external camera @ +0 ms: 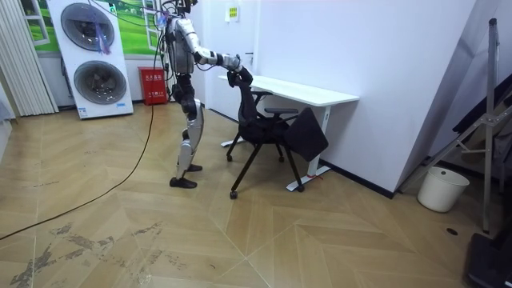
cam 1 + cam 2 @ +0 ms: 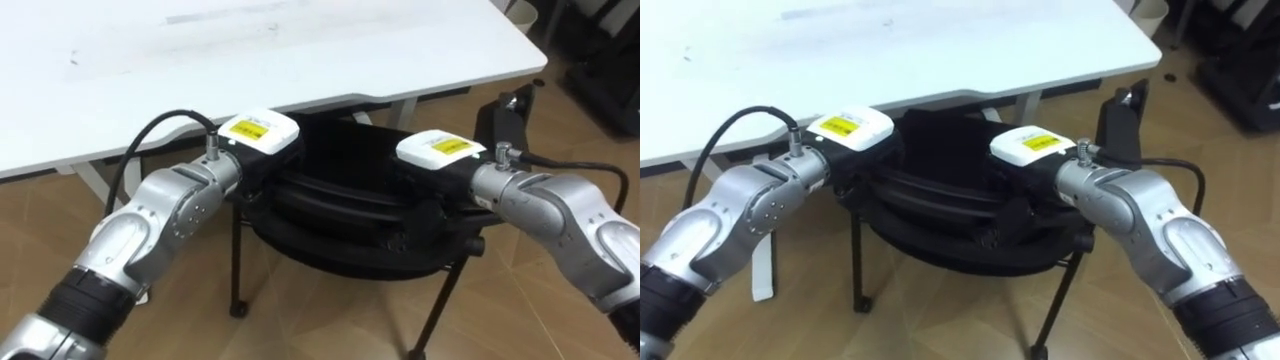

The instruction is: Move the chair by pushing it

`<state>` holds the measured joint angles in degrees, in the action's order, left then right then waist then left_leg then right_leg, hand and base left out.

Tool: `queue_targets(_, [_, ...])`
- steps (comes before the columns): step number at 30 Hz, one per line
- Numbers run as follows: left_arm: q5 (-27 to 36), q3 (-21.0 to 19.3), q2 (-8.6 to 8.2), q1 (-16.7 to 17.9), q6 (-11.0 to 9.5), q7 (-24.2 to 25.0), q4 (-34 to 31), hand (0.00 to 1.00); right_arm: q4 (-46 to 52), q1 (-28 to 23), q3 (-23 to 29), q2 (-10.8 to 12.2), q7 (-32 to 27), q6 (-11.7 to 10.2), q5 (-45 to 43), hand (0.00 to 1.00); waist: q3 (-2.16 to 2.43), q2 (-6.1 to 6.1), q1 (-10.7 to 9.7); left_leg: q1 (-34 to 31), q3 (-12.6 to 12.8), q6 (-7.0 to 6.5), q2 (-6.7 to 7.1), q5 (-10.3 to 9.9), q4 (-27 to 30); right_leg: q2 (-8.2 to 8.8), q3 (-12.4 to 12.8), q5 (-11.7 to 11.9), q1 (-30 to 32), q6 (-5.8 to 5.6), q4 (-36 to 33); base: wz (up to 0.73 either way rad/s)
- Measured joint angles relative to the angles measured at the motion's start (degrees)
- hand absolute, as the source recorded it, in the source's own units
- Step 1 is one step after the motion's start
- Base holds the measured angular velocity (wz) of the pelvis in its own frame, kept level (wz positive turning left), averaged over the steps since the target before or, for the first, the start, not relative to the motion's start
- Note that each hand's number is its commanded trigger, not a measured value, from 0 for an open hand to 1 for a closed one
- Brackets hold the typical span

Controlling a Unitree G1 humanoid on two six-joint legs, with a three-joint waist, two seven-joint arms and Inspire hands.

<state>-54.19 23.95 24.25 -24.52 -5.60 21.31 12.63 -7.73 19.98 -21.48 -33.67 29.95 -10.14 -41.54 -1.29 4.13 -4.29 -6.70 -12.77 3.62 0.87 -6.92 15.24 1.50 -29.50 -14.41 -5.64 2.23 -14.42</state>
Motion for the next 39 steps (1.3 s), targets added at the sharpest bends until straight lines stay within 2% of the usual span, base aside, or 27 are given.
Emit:
queue_targets(5, [-0.06, 0.14, 0.0, 0.0, 0.02, 0.65, 0.11, 1.0, 0.6, 0.0, -0.56, 0.04, 0.5, 0.03, -0.83, 1.0, 0.0, 0.0, -0.01, 0.36, -0.13, 0.01, 0.01, -0.01, 0.05, -0.15, -0.84, 0.06, -0.95, 0.11, 0.73, 0.03])
queue_targets(8, [-0.09, 0.26, -0.07, 0.03, -0.26, 0.72, 0.18, 1.0, 1.81, 0.0, -1.16, -0.08, 1.51, 0.06, -1.45, 1.0, 0.01, 0.01, -0.06, 0.29, -1.65, 0.01, 0.21, -0.01, 0.0, -0.24, -3.49, 0.07, -1.6, 0.12, 0.91, 0.16])
queue_targets(10, [-0.51, 0.25, -0.17, 0.14, -0.77, 0.79, 0.18, 1.0, 2.58, 0.0, -1.41, -0.26, 2.63, 0.05, -1.69, 1.0, 0.01, 0.02, -0.03, 0.54, -2.3, 0.03, 0.2, 0.01, 0.01, -0.44, -4.0, 0.07, -2.03, 0.12, 0.9, 0.18])
queue_targets(11, [-0.54, 0.25, -0.16, 0.41, -0.96, 0.8, 0.18, 1.0, 2.71, 0.0, -1.49, -0.18, 3.31, -0.06, -1.69, 1.0, 0.02, 0.03, 0.04, 1.02, -3.48, 0.04, 0.22, 0.01, -0.09, -0.56, -4.45, 0.07, -2.43, 0.12, 0.86, 0.09])
queue_targets(13, [-0.64, 0.24, -0.15, 0.56, -1.11, 1.19, 0.18, 1.0, 2.73, -0.01, -1.63, -0.13, 3.8, -0.5, -1.64, 1.0, 0.06, 0.09, 0.28, 1.56, -4.82, 0.25, 0.22, 0.13, -0.37, -0.71, -5.28, 0.07, -2.9, 0.12, 0.83, 0.07])
queue_targets(19, [-1.1, 0.24, -0.16, 0.59, -2.23, 1.49, 0.18, 1.0, 2.73, -0.02, -1.74, -1.17, 4.71, -2.64, -1.01, 1.0, 0.17, 0.27, 1.79, 1.76, -5.62, 0.5, -0.31, 0.29, 0.06, -1.22, -6.88, 0.08, -3.34, 0.13, 0.15, 0.04])
queue_targets(20, [-1.12, 0.24, -0.16, 0.94, -2.21, 1.73, 0.18, 1.0, 2.33, -0.02, -2.2, -0.95, 4.73, -2.72, -1.01, 0.85, 0.19, 0.23, 2.06, 2.78, -7.91, 0.75, -0.71, 0.47, 0.22, -0.88, -6.74, 0.07, -2.5, 0.13, -2.92, -0.23])
queue_targets(21, [-1.24, 0.23, 0.05, 1.16, -2.25, 1.88, 0.17, 0.91, 1.14, -0.03, -2.22, -0.13, 4.44, -2.93, -1.01, 0.61, 0.05, -0.15, 2.75, 4.0, -12.66, 1.14, -2.43, 0.82, -0.04, 0.0, -4.45, 0.1, 1.83, 0.27, -11.78, -0.37])
queue_targets(22, [-1.24, 0.07, 0.46, 1.27, -2.5, 1.91, 0.04, 0.2, 0.51, -0.09, -2.26, 0.48, 3.86, -3.05, -1.05, 0.22, -0.17, -0.84, 2.82, 3.98, -14.24, 1.17, -3.46, 0.8, 0.08, -0.01, -0.95, -0.91, 4.19, 1.74, -13.67, -0.75])
queue_targets(23, [-1.08, -2.69, 1.61, 2.56, -3.63, 2.38, -1.86, 0.0, 0.57, 0.89, -2.49, 1.45, 2.32, -3.11, -1.18, 0.0, 0.32, -0.4, 3.23, 2.2, -14.43, 1.32, -3.97, 0.8, 0.9, -0.93, 7.27, -1.71, 8.05, 3.09, -6.69, -0.54])
queue_targets(24, [-0.77, -6.8, 1.97, 3.8, -4.4, 2.75, -3.14, 0.0, 1.29, 2.41, -2.41, 2.17, 0.96, -2.86, -1.21, 0.0, 0.45, -1.19, 2.45, -0.85, -13.88, 3.37, -4.01, -0.4, 1.93, -0.19, 6.32, 2.24, 9.41, 4.72, -3.9, -0.26])
queue_targets(25, [-0.88, -6.89, 1.53, 3.84, -3.96, 2.5, -2.53, 0.0, 1.06, 2.41, -2.29, 2.59, 0.51, -2.46, -1.22, 0.0, 0.52, -1.68, 1.98, -1.63, -12.25, 3.55, -4.18, -0.55, 2.53, -0.18, 4.59, 2.23, 9.47, 4.87, -4.1, 0.23])
queue_targets(26, [-1.35, -6.77, 0.68, 4.7, -2.79, 1.76, -2.34, 0.0, -0.33, 2.42, -2.27, 2.73, 0.49, -2.28, -1.22, 0.0, 0.53, -1.69, 1.93, -1.41, -8.05, 3.54, -4.09, -0.18, 1.75, -0.1, 2.78, 2.22, 8.98, 4.87, -4.35, 0.27])
queue_targets(27, [-0.6, -6.76, 0.69, 5.01, -1.9, 2.94, -3.23, 0.0, -0.95, 2.41, -2.33, 2.7, 0.81, -2.32, -1.12, 0.0, 0.43, -1.54, 1.93, -0.92, -4.07, 3.05, -4.0, 0.85, -0.42, -0.43, 1.11, 2.19, 7.82, 4.83, -4.25, 0.19])
queue_targets(28, [0.2, -6.76, 0.68, 5.01, -1.35, 3.82, -3.35, 0.0, -1.25, 2.41, -2.32, 2.72, 1.04, -2.27, -1.04, 0.0, 0.45, -1.52, 1.88, -0.48, -2.58, 3.26, -4.18, 1.21, -1.1, -0.59, 0.23, 2.19, 7.17, 4.81, -4.17, 0.25])
queue_targets(29, [2.03, -6.77, 0.64, 5.18, -0.34, 5.25, -4.05, 0.0, -1.26, 2.45, -1.62, 2.69, 1.05, -1.57, -0.21, 0.0, 0.49, -1.43, 1.81, 0.5, -2.47, 3.61, -4.3, 2.0, -2.07, -0.6, -1.04, 2.13, 6.08, 4.75, -3.66, 0.39])
queue_targets(30, [3.8, -6.84, 0.67, 5.26, 0.73, 6.54, -6.1, 0.0, -1.2, 2.5, -0.67, 2.41, 1.08, -1.22, 0.98, 0.0, 0.51, -1.43, 2.33, 0.91, -2.57, 3.37, -3.75, 2.91, -2.6, -0.59, -1.12, 1.6, 5.0, 4.36, -2.27, 0.38])
queue_targets(31, [4.5, -6.93, 0.68, 5.13, 0.8, 6.87, -6.88, 0.0, -1.21, 2.51, -0.25, 2.5, 1.08, -0.76, 1.06, 0.0, 0.51, -1.43, 2.91, 0.95, -2.46, 3.21, -3.48, 3.09, -2.47, -0.55, -0.79, 1.15, 4.82, 4.54, -1.92, 0.3])
queue_targets(33, [5.28, -7.24, 0.86, 4.86, 1.86, 8.22, -9.92, 0.0, -1.21, 2.55, 1.05, 3.17, 0.76, 1.93, 1.36, 0.0, 0.71, -1.98, 4.87, 1.23, -1.32, 2.75, -3.2, 3.76, -2.03, -0.44, -0.8, 0.06, 4.23, 3.1, -1.52, 0.23])
queue_targets(36, [6.01, -8.87, 0.92, 4.65, 3.58, 9.23, -10.54, 0.0, -1.22, 2.6, 1.69, 3.34, 0.47, 3.96, 1.37, 0.0, 1.03, -1.57, 6.11, 1.6, 0.22, 2.39, -3.07, 4.0, -1.64, -0.12, -2.29, -0.48, 3.46, 2.6, -1.71, 0.3])
queue_targets(37, [6.58, -9.28, 0.92, 4.66, 4.03, 9.3, -10.53, 0.0, -1.23, 2.6, 1.89, 3.45, 0.23, 4.14, 1.43, 0.0, 1.02, -1.49, 6.18, 1.48, 0.28, 2.38, -3.09, 4.0, -1.63, -0.12, -2.45, -0.48, 3.48, 2.6, -1.72, 0.25])
queue_targets(39, [8.71, -10.46, 0.97, 4.66, 5.34, 9.3, -10.4, 0.0, -1.23, 2.6, 2.26, 4.51, -1.97, 5.91, 3.07, 0.0, 1.02, -1.19, 6.31, 0.87, 1.01, 2.38, -3.1, 4.01, -1.63, 0.13, -3.44, -0.48, 3.58, 2.6, -1.89, 0.22])
